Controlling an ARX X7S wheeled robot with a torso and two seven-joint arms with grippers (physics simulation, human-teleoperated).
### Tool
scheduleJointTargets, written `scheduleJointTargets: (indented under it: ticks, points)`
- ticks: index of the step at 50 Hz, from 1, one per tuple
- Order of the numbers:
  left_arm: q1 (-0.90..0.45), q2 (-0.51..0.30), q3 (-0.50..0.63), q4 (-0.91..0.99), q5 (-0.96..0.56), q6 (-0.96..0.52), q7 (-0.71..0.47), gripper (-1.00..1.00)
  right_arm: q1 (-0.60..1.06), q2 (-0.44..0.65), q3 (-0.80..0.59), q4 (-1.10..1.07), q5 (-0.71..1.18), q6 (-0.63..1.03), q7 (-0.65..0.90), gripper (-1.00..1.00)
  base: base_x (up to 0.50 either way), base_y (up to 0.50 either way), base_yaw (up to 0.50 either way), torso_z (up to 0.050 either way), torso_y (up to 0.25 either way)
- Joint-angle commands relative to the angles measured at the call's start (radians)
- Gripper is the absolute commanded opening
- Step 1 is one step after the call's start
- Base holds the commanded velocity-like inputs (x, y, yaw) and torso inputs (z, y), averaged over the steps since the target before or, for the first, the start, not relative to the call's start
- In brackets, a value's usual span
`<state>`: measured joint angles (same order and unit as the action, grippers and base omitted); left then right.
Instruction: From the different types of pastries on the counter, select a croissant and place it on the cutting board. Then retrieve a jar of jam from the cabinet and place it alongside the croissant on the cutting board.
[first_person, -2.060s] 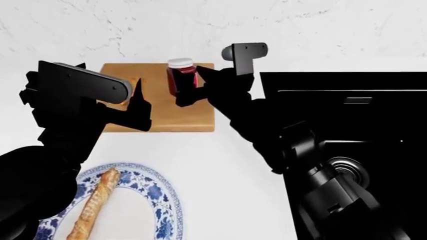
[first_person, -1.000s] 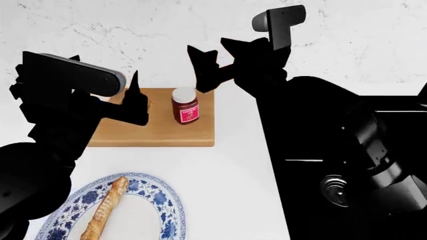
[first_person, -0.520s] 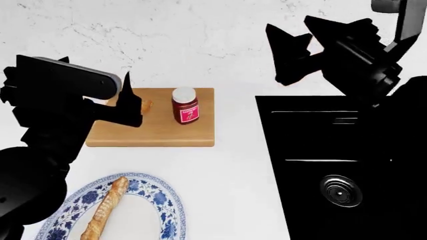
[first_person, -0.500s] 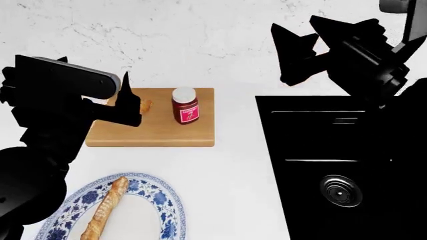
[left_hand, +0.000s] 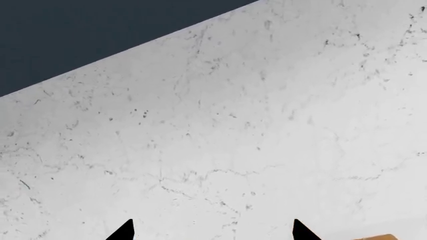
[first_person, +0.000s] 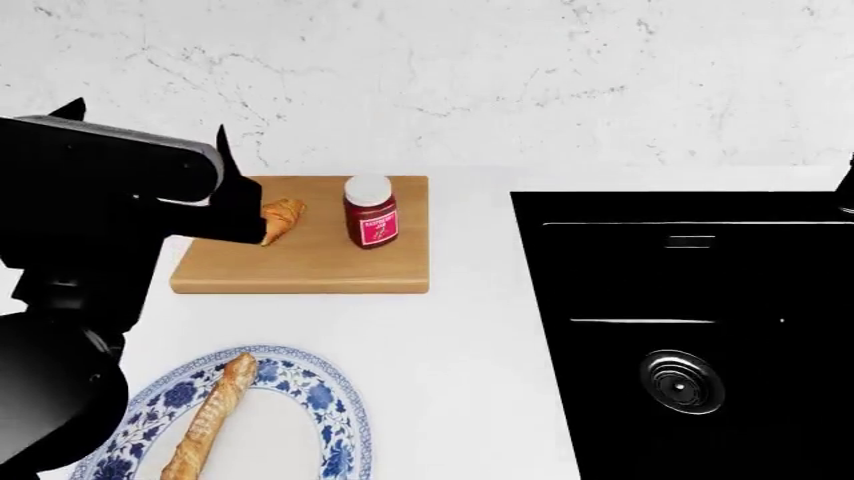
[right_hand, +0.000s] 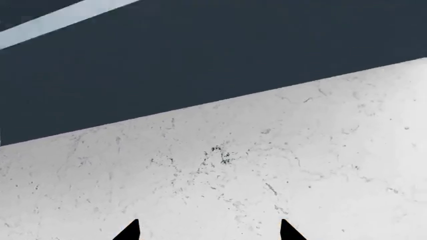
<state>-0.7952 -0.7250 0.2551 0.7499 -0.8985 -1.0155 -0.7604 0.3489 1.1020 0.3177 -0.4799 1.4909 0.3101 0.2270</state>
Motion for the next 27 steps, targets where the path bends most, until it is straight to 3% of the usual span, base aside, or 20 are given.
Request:
scheduleJointTargets:
  ticks: [1, 19, 27]
  points:
    - [-0.018, 0.011, 0.011, 0.095, -0.006, -0.044, -0.081, 1.0, -0.317, -0.094, 0.428, -0.083, 0.026, -0.054, -0.022, 1.0, 0.0, 0.0, 0.0, 0.0, 0.0]
    - [0.038, -0.054, 0.031, 0.105, 0.126, 0.069, -0.05, 1.0, -0.456, -0.247, 0.629, -0.1, -0.007, -0.044, -0.11, 1.0, 0.0, 0.0, 0.0, 0.0, 0.0]
    - [0.057, -0.095, 0.123, 0.07, 0.251, 0.092, -0.033, 1.0, -0.474, -0.268, 0.683, -0.114, -0.015, -0.046, -0.115, 1.0, 0.0, 0.0, 0.0, 0.0, 0.0]
